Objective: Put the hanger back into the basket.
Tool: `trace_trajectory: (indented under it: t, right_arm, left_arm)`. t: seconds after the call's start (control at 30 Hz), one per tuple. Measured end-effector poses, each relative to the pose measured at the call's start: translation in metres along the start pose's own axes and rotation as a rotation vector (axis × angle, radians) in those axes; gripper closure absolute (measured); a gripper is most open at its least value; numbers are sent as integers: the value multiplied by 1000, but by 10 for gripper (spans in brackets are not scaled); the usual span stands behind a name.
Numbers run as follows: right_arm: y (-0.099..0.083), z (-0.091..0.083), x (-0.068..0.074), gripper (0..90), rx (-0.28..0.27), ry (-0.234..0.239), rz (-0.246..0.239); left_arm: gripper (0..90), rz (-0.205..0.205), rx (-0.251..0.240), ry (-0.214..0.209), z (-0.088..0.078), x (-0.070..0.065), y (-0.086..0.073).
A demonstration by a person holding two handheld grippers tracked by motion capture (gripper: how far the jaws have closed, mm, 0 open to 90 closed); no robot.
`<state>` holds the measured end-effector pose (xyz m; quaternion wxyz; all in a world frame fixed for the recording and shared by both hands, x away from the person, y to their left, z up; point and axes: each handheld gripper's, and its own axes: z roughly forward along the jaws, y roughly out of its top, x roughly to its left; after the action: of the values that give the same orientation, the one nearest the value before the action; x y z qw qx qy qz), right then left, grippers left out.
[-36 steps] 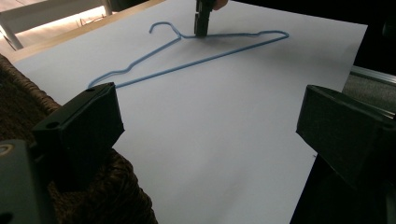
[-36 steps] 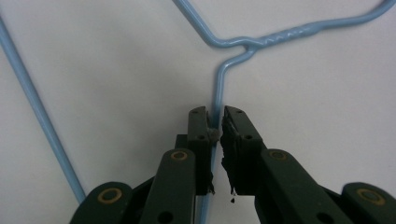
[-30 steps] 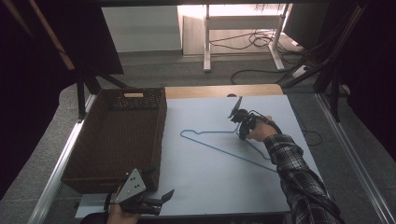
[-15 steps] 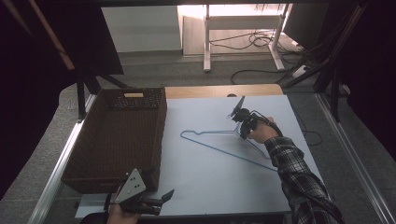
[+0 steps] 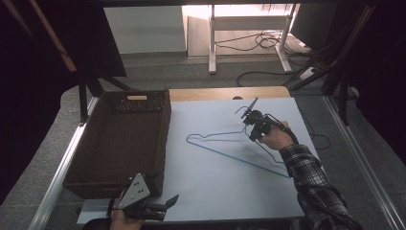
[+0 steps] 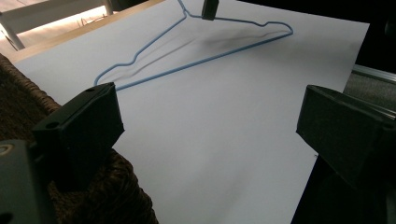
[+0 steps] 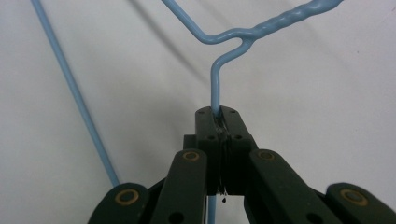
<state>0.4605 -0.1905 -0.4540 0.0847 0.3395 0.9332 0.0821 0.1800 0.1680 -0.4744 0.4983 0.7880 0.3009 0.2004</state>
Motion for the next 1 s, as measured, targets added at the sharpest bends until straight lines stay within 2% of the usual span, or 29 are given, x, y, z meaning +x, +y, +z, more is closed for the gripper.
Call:
trace_trajectory:
  t: [0.5, 0.8, 1.0]
  right_arm:
    - [-15, -33, 7, 883, -95, -7, -40]
    - [-24, -57, 17, 885, -156, -36, -92]
    - [-28, -72, 24, 885, -195, -36, -120]
  left_arm:
    - [71, 1, 0, 3, 0, 0, 0]
    - [69, -6, -10, 6, -1, 1, 1]
    - [69, -12, -20, 9, -4, 2, 3]
